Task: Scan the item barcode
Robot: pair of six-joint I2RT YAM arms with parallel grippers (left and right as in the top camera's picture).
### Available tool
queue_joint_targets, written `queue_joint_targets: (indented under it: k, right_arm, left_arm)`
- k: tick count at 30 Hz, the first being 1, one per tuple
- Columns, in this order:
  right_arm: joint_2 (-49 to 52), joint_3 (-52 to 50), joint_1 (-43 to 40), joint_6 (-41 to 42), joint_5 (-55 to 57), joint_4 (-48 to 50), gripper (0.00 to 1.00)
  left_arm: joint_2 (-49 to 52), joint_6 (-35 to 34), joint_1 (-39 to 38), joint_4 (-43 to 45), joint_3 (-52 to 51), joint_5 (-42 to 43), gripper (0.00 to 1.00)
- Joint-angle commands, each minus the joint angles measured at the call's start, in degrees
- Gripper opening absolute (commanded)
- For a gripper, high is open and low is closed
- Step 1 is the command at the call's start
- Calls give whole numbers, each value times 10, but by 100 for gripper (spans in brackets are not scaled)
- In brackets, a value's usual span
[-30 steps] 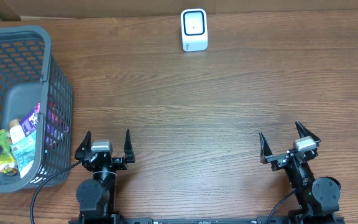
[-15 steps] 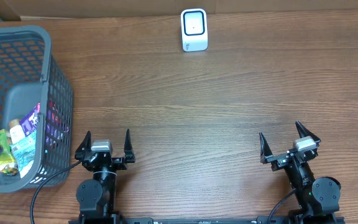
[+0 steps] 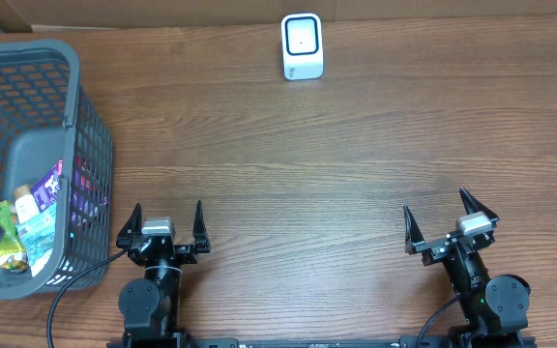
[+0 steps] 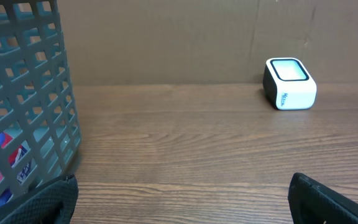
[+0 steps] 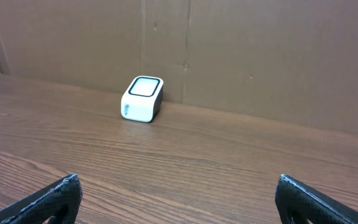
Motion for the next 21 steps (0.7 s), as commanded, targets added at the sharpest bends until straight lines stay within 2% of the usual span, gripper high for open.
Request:
queue_joint_targets:
  k: [1,21]
  right_arm:
    - [-7,-6,3,-3,-3,7,100]
    - [-7,-6,3,-3,-4,34,100]
  left_arm:
    - [0,11,-2,0,-2,-3,100]
    - [0,11,-1,6,-2,-18,100]
